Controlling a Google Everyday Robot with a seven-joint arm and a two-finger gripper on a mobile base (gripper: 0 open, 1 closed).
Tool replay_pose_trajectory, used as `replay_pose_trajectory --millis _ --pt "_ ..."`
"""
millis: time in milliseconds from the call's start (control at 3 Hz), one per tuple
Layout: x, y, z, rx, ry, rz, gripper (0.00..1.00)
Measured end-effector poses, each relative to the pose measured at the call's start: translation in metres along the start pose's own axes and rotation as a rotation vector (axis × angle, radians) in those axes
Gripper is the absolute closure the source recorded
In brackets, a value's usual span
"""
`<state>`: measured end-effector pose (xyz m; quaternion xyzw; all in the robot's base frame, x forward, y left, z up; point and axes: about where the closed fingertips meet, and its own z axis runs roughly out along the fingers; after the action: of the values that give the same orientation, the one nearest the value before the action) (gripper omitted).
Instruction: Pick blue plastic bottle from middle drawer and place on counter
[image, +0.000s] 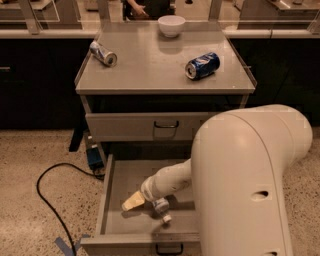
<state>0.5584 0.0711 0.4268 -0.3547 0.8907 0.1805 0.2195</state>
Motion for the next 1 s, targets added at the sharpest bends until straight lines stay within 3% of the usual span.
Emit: replay_pose_trajectory --millis 333,667,1000 --pt "0.005 -0.021 -0.008 0.059 -0.017 0.062 0.00" --pt "0.016 -0.036 -0.009 0.081 -0.027 0.118 0.00" --pt "0.034 -0.042 0.000 0.052 -0.025 0.170 0.00"
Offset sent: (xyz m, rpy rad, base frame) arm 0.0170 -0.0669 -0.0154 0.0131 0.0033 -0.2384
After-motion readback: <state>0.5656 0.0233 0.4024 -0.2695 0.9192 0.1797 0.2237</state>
